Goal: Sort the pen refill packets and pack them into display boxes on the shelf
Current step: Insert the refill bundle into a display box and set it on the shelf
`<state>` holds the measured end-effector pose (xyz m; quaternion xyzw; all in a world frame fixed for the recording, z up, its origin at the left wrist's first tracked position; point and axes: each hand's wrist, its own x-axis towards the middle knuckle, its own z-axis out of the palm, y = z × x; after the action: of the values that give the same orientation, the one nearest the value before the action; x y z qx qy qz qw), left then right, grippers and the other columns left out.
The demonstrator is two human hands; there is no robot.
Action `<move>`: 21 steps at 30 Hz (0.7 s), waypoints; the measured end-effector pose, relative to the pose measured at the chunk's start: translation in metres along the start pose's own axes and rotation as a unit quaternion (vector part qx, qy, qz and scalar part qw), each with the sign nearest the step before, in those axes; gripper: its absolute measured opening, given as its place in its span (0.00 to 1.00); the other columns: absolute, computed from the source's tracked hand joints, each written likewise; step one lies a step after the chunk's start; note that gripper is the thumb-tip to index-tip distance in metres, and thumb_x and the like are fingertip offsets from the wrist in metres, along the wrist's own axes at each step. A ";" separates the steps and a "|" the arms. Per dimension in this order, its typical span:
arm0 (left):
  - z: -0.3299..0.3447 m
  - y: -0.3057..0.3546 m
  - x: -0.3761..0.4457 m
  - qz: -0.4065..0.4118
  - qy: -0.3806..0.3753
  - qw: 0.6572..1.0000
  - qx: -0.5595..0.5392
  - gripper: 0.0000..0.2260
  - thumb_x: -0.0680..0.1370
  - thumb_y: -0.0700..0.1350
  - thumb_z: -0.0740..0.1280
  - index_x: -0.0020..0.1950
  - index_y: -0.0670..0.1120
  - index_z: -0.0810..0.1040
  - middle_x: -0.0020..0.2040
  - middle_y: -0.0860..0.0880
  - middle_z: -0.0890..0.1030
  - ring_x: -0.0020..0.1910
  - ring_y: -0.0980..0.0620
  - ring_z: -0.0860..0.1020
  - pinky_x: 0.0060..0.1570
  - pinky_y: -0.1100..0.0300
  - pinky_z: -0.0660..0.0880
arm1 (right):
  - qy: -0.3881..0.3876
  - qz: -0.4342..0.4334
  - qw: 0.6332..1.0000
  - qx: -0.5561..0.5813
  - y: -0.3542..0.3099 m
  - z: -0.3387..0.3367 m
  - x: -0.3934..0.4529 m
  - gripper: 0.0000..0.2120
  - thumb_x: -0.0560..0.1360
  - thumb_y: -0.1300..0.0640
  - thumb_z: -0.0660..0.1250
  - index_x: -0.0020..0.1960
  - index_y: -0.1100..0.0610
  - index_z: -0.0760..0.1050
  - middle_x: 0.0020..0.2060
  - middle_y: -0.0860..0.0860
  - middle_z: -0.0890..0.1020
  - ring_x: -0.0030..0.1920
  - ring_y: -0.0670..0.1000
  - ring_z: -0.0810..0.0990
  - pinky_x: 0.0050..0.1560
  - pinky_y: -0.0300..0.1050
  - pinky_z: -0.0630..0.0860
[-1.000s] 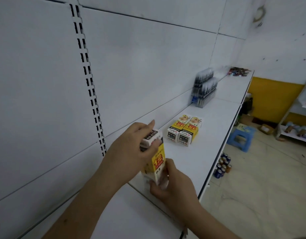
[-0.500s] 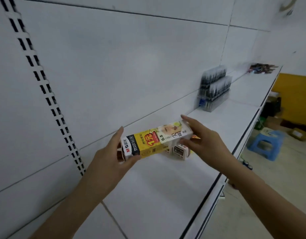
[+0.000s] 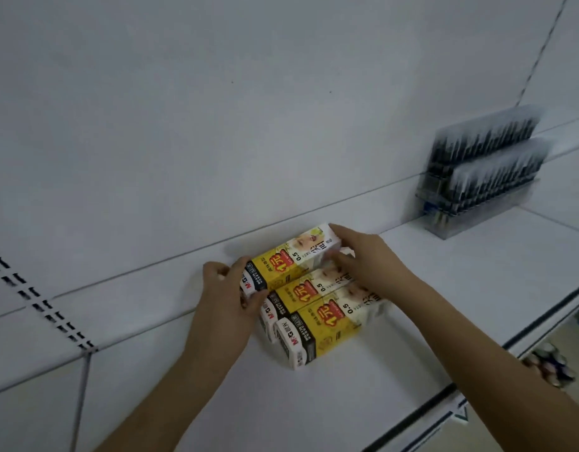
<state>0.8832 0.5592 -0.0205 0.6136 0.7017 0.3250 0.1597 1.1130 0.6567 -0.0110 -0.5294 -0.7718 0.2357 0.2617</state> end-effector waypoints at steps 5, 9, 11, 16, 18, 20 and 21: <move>0.015 0.002 -0.011 -0.160 -0.025 0.975 -0.154 0.28 0.79 0.56 0.64 0.77 0.52 0.61 0.69 0.49 0.68 0.51 0.62 0.75 0.60 0.56 0.73 | -0.085 0.038 0.995 0.033 0.030 -0.008 0.002 0.24 0.79 0.43 0.61 0.74 0.45 0.65 0.65 0.44 0.77 0.55 0.44 0.80 0.54 0.39 0.76; 0.041 0.014 -0.023 -0.228 -0.039 0.928 -0.293 0.15 0.82 0.55 0.58 0.69 0.60 0.66 0.67 0.54 0.73 0.60 0.56 0.75 0.60 0.55 0.71 | -0.085 0.136 0.937 0.309 0.050 -0.011 -0.020 0.21 0.75 0.33 0.61 0.67 0.30 0.68 0.66 0.35 0.74 0.64 0.40 0.74 0.69 0.47 0.69; 0.055 0.021 -0.023 -0.253 -0.034 0.907 -0.335 0.18 0.81 0.59 0.58 0.71 0.59 0.66 0.65 0.48 0.77 0.56 0.49 0.81 0.48 0.52 0.79 | -0.107 0.171 0.889 0.411 0.042 -0.008 -0.032 0.15 0.76 0.32 0.58 0.54 0.34 0.80 0.54 0.40 0.84 0.57 0.45 0.82 0.66 0.51 0.71; 0.059 0.029 -0.036 -0.247 -0.001 0.873 -0.420 0.21 0.78 0.66 0.57 0.71 0.69 0.63 0.63 0.56 0.80 0.53 0.54 0.84 0.59 0.44 0.78 | -0.113 0.148 0.878 0.441 0.019 0.007 -0.040 0.20 0.81 0.40 0.54 0.63 0.49 0.77 0.55 0.52 0.84 0.55 0.56 0.84 0.66 0.58 0.72; 0.054 0.027 -0.041 -0.251 0.001 0.863 -0.438 0.18 0.81 0.62 0.56 0.71 0.69 0.63 0.60 0.58 0.81 0.50 0.56 0.84 0.59 0.45 0.78 | -0.104 0.157 0.869 0.457 0.017 0.012 -0.039 0.18 0.81 0.41 0.54 0.61 0.46 0.78 0.54 0.51 0.85 0.53 0.55 0.84 0.66 0.59 0.73; 0.048 0.024 -0.042 -0.246 0.010 0.865 -0.437 0.18 0.82 0.57 0.58 0.72 0.68 0.62 0.61 0.56 0.81 0.51 0.54 0.84 0.55 0.48 0.80 | -0.105 0.162 0.863 0.467 0.017 0.021 -0.038 0.18 0.81 0.41 0.54 0.57 0.46 0.80 0.51 0.50 0.86 0.50 0.54 0.86 0.64 0.58 0.74; 0.043 0.023 -0.042 -0.247 0.020 0.866 -0.435 0.20 0.82 0.54 0.60 0.73 0.66 0.61 0.62 0.54 0.81 0.52 0.53 0.84 0.52 0.51 0.80 | -0.111 0.165 0.858 0.473 0.013 0.025 -0.039 0.19 0.81 0.40 0.55 0.56 0.47 0.80 0.50 0.51 0.86 0.49 0.54 0.86 0.63 0.57 0.75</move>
<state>0.9360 0.5307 -0.0443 0.2816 0.6210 0.5592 0.4716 1.1174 0.6226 -0.0442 -0.4318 -0.4923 0.6697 0.3502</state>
